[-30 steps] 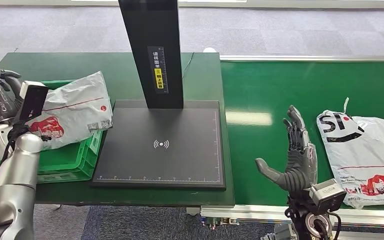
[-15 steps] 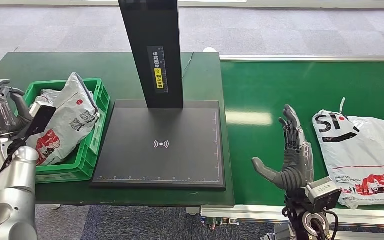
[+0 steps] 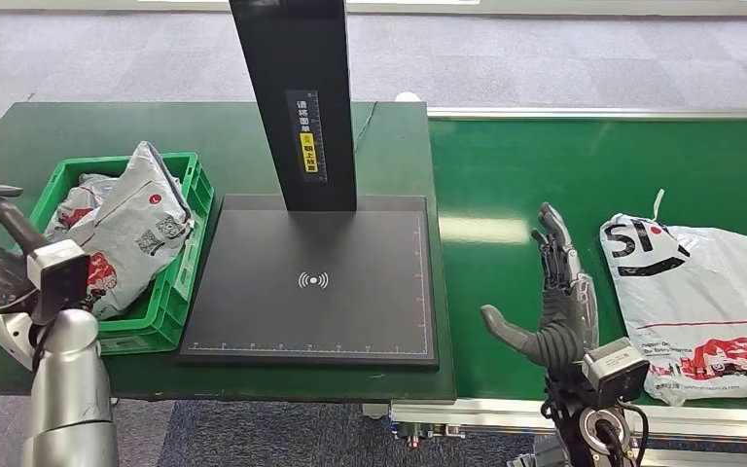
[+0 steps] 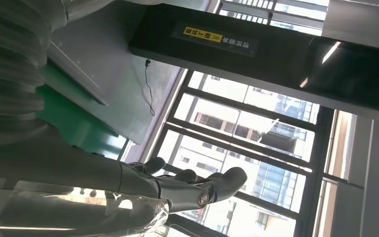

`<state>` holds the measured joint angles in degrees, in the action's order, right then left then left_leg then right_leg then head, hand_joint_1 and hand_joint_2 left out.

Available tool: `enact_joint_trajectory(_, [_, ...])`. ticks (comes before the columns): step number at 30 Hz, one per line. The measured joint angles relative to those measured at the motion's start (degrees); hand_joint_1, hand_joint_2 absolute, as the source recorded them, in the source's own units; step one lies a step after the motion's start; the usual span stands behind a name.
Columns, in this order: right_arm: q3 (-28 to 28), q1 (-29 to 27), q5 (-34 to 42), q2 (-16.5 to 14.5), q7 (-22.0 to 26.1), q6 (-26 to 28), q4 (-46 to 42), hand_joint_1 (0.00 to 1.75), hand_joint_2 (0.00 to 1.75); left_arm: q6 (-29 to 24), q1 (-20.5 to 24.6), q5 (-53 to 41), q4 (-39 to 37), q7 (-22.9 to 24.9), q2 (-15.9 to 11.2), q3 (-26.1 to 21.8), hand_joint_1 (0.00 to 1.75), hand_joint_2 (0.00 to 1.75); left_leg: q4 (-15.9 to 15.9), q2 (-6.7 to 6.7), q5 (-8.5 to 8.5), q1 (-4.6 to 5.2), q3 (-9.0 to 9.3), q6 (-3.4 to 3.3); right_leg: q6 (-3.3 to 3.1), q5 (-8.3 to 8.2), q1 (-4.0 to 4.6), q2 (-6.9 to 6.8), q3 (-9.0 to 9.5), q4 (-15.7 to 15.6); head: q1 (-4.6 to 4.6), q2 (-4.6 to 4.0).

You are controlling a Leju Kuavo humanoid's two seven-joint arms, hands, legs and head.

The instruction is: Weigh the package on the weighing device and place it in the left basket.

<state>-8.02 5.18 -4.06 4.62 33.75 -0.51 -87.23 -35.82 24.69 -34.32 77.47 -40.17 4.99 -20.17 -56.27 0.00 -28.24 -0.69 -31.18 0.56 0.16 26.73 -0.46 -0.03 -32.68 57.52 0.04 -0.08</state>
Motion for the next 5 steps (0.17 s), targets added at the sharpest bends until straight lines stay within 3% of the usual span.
enact_joint_trajectory(5, [-0.4, 0.4, 4.7, 0.0, -0.7, -5.4, 1.4, 0.00, 1.75, 0.1, -4.1, 8.4, 2.4, 0.0, 1.7, 8.9, 0.00, 0.00, 0.0, -0.02, 0.00, 0.00, 0.01, 0.00, 0.00, 0.00, 0.00, 0.00, 0.00, 0.0, -0.01, -0.01])
